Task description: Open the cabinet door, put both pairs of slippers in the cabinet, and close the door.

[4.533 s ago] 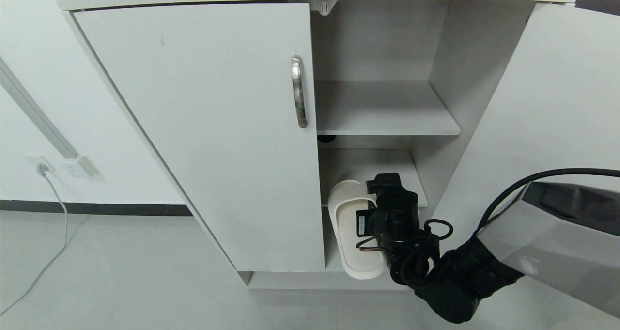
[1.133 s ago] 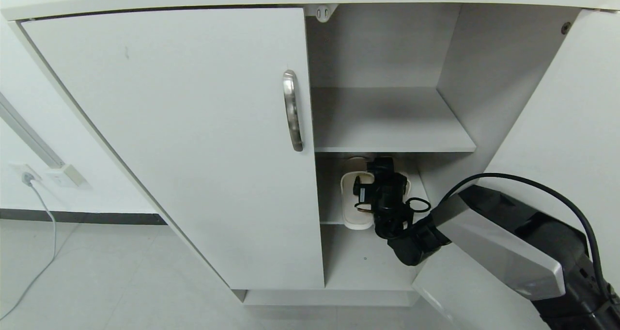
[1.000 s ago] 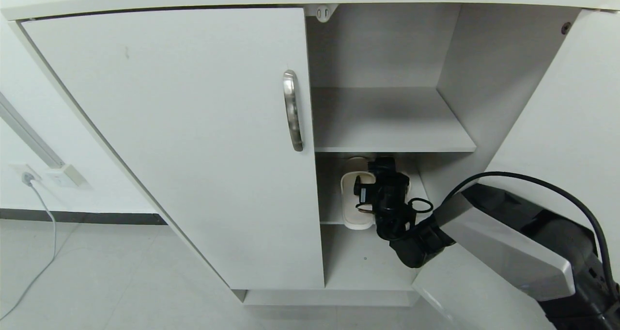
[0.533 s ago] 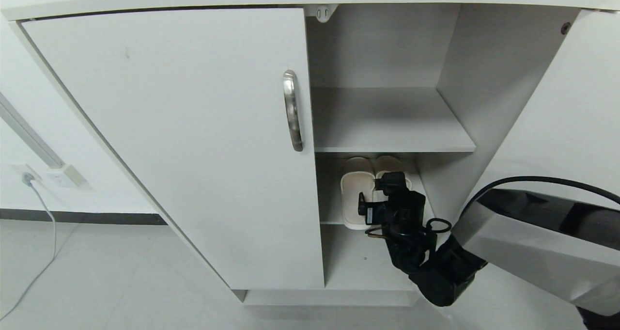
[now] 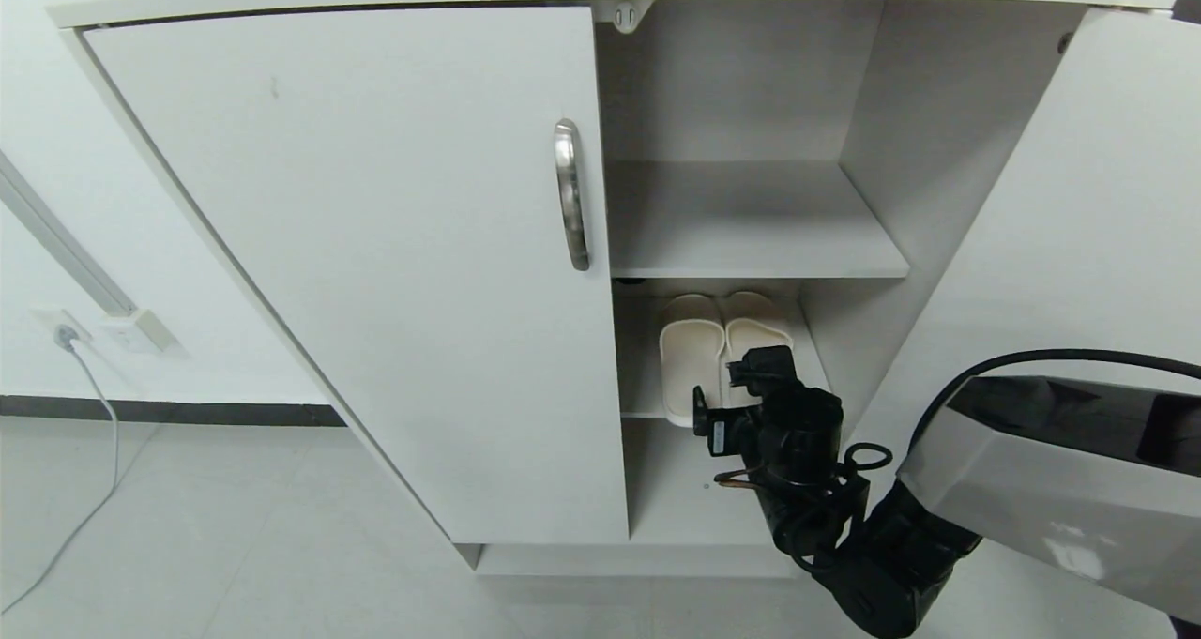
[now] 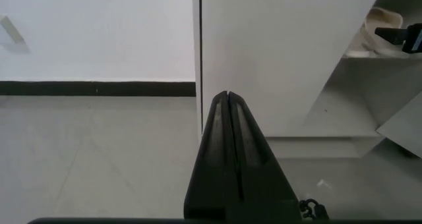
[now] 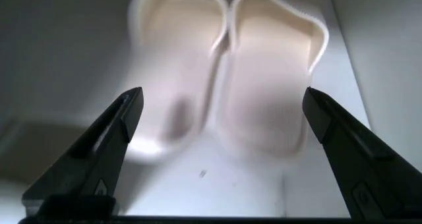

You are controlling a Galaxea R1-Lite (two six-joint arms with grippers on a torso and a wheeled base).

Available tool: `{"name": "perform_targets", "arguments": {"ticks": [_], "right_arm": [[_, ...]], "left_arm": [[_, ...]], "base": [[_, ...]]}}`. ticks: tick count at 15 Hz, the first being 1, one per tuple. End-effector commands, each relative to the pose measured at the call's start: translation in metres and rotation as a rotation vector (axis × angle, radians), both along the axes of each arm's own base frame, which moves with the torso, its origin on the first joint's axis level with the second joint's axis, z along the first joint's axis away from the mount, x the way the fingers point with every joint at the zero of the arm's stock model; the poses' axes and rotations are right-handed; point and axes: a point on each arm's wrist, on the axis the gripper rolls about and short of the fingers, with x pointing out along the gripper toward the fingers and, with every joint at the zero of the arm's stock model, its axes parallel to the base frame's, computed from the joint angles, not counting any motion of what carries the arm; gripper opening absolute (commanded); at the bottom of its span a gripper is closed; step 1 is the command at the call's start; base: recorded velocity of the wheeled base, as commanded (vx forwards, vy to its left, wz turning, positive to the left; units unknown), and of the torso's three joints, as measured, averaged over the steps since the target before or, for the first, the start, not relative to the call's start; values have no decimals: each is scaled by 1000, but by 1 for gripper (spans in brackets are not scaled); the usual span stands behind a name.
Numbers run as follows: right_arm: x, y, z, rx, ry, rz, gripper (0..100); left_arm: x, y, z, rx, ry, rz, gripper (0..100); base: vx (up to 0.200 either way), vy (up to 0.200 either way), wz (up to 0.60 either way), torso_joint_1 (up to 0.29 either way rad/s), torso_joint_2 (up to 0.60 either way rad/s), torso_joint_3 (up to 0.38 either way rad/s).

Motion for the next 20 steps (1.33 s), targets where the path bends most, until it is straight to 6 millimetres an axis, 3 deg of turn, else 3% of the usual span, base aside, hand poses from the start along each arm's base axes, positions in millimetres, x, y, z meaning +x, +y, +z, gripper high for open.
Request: {"name": "perform_targets", "arguments": {"ticks": [1, 5, 20], "right_arm": [[-3, 2, 3, 3, -5, 9, 100], [-4, 2, 1, -6, 3, 9, 100], [-14, -3, -2, -42, 24, 18, 100]], "left_arm": [[0, 0, 0, -2, 2, 0, 0], [0, 0, 0, -3, 1, 1, 0], [0, 0, 0, 4, 2, -2, 0]], "base": [[-200, 0, 0, -7, 7, -2], [-200, 0, 0, 2, 2, 1], [0, 0, 0, 0, 0, 0]]}}
